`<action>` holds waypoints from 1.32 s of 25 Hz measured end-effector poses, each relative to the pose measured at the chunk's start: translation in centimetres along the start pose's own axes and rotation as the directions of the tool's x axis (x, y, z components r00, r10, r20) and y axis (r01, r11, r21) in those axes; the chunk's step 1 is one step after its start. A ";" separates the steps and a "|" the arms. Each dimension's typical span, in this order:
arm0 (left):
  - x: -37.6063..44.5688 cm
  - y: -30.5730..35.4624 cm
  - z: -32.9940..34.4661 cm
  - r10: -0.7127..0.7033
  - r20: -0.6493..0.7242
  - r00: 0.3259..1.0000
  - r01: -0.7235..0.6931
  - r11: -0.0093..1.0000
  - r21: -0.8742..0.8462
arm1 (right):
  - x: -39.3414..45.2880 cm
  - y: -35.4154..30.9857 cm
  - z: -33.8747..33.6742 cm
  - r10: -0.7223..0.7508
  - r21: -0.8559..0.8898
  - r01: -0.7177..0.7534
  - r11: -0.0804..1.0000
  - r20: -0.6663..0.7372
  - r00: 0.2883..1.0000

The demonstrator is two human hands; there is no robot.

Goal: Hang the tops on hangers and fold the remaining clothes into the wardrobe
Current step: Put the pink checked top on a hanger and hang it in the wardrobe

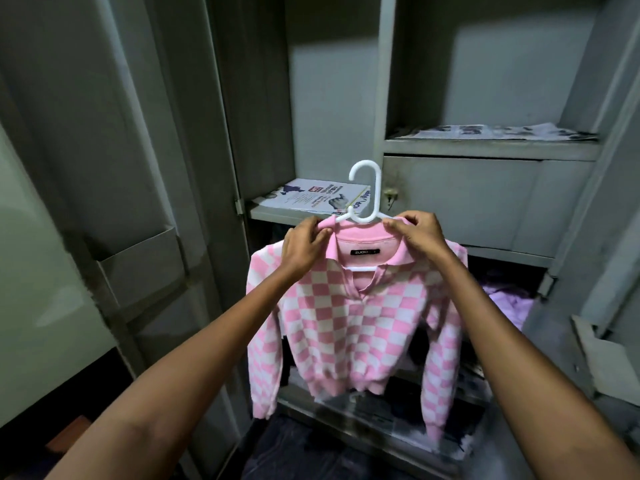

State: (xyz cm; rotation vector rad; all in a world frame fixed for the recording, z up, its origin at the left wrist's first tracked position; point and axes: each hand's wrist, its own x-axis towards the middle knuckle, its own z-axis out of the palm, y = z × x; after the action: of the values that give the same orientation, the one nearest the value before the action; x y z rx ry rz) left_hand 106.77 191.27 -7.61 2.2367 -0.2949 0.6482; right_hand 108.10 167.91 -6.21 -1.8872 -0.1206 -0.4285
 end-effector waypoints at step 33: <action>29.0 18.1 9.4 0.589 -0.193 0.785 -0.617 0.715 -0.328 | 5.9 -11.8 -18.9 -0.602 -0.783 -0.147 0.605 -0.570 0.559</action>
State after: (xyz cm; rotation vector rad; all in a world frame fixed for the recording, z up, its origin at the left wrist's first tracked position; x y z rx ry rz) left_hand 127.36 171.93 13.80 1.7140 -1.0585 0.9223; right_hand 105.74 153.85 11.86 -2.2832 0.5073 -1.7872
